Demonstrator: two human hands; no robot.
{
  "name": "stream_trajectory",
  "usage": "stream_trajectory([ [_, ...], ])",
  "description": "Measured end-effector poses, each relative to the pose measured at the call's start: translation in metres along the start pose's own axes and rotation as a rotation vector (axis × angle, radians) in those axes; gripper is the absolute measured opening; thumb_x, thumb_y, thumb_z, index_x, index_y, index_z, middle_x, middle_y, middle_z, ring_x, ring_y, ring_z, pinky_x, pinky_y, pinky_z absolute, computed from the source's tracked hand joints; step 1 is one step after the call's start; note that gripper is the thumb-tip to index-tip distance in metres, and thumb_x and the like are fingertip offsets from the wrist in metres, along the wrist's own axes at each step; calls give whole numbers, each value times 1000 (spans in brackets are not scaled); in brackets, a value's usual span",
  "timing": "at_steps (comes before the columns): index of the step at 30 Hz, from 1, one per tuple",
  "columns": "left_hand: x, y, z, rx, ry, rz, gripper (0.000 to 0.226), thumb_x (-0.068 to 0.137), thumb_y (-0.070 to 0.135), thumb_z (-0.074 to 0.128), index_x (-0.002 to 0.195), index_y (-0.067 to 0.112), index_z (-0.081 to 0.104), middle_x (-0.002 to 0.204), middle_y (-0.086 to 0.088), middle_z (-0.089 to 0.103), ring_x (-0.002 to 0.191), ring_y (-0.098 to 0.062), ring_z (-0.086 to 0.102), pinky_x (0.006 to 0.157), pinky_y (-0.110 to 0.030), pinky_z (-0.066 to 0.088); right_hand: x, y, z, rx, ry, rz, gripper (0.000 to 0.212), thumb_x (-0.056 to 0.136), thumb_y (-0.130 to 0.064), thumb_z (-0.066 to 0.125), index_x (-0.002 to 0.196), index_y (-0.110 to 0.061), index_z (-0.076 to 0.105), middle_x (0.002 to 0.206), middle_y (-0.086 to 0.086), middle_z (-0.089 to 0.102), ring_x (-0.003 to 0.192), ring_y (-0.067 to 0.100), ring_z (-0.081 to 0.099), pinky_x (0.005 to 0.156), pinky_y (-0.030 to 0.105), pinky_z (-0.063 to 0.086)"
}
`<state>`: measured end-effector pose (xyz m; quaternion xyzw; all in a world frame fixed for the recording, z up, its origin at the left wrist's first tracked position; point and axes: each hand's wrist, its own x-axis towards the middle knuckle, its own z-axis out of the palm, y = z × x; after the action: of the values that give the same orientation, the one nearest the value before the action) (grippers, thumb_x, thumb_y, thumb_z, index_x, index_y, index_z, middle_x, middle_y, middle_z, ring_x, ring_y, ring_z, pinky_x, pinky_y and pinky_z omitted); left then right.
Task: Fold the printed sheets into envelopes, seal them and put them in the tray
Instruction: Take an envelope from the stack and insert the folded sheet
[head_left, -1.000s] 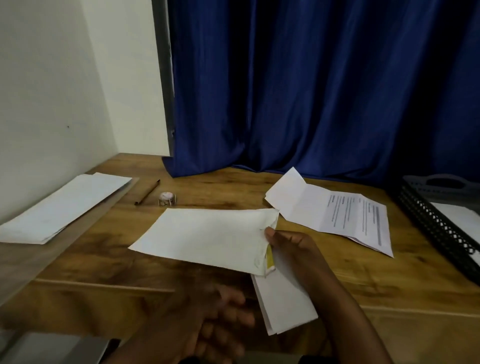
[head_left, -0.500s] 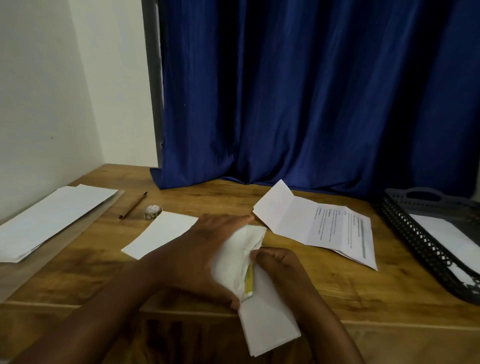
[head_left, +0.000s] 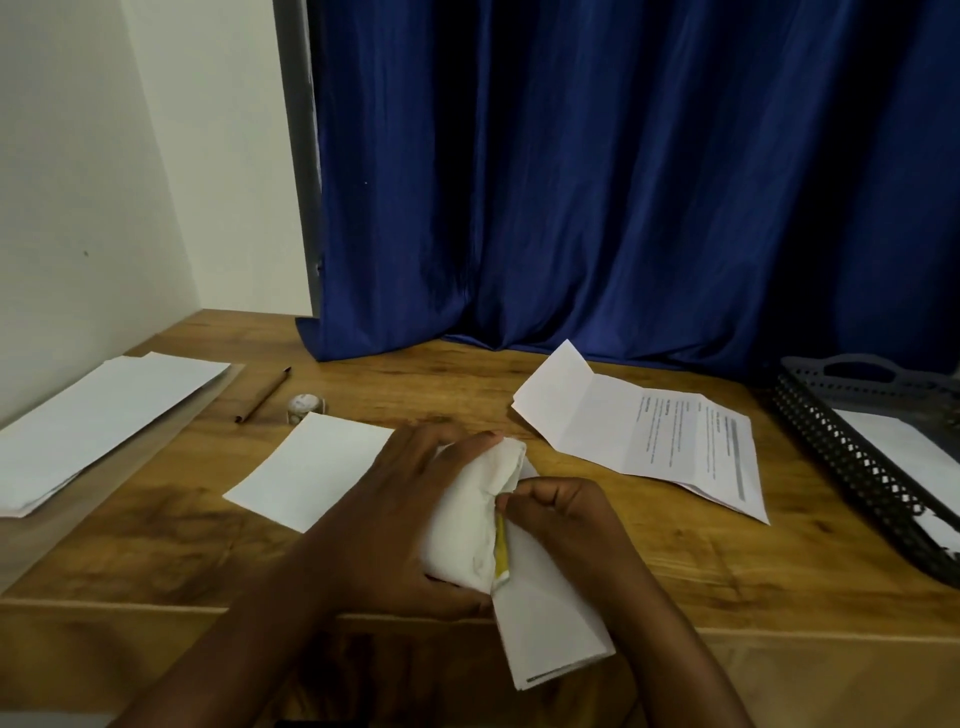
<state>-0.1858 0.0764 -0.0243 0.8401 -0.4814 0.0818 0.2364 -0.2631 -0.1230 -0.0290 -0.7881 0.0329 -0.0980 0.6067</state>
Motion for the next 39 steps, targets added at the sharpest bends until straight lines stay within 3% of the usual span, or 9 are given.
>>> stream_trajectory([
  [5, 0, -10, 5, 87, -21, -24, 116, 64, 81, 72, 154, 42, 10, 160, 14, 12, 146, -1, 9, 123, -28, 1, 1, -2, 2, -28, 30, 18, 21, 94, -17, 66, 79, -18, 81, 81, -4, 78, 66, 3, 68, 61, 15, 53],
  [8, 2, -10, 8, 112, -33, -31, 119, 61, 90, 62, 150, 55, -9, 159, 17, 4, 144, 4, -4, 119, -24, -6, 0, -5, 2, -45, 23, 24, 21, 92, -22, 69, 75, -23, 81, 79, -6, 77, 66, 2, 68, 59, 13, 53],
  [13, 4, -7, 6, 151, -39, -18, 120, 61, 92, 61, 155, 50, -1, 159, 16, 13, 148, -10, 9, 124, -40, 4, -2, -9, 6, -100, -3, 5, 17, 85, -30, 77, 70, -37, 78, 77, -13, 76, 68, 1, 70, 55, 10, 49],
  [17, 5, -6, 5, 145, -31, 6, 120, 61, 89, 65, 155, 49, 1, 156, 16, 15, 147, -8, 8, 123, -37, -1, -1, -10, 8, -110, -10, 20, 18, 84, -33, 78, 68, -42, 77, 76, -15, 76, 67, 1, 70, 53, 9, 48],
  [22, 3, -8, 5, 120, -9, 60, 116, 64, 87, 65, 155, 46, 6, 157, 15, 20, 146, -5, 13, 125, -42, 4, 5, -6, 8, -113, 33, 55, 23, 90, -29, 72, 67, -29, 78, 70, -11, 75, 61, -2, 66, 56, 13, 49],
  [26, 5, -5, 7, 263, 322, 264, 108, 72, 79, 49, 157, 36, -2, 140, 1, 36, 126, -15, 37, 107, -58, 29, 7, -7, 5, -56, 24, 100, 18, 92, -24, 71, 79, -19, 82, 79, -1, 79, 74, 10, 73, 68, 22, 56],
  [32, 4, -10, 8, 170, 280, 223, 107, 68, 74, 66, 154, 41, 11, 144, 6, 34, 130, -13, 35, 111, -46, 22, 6, -7, 1, -92, 36, 85, 22, 93, -30, 69, 81, -18, 82, 81, 4, 79, 81, 24, 74, 71, 29, 57],
  [36, 6, -4, 3, 290, 387, 223, 87, 86, 71, 44, 155, 30, 11, 129, -3, 45, 115, -15, 41, 92, -34, 52, -6, -14, -26, -167, 63, 11, 15, 93, -33, 69, 85, -34, 82, 91, -17, 77, 81, 2, 71, 66, 14, 52],
  [39, 5, -3, 1, 192, 339, 165, 104, 65, 74, 63, 148, 32, 16, 139, 0, 43, 127, -4, 34, 102, -47, 36, -16, -18, -57, -223, 93, -27, 26, 92, -28, 69, 109, -47, 74, 111, -36, 67, 100, -8, 64, 87, 21, 50],
])
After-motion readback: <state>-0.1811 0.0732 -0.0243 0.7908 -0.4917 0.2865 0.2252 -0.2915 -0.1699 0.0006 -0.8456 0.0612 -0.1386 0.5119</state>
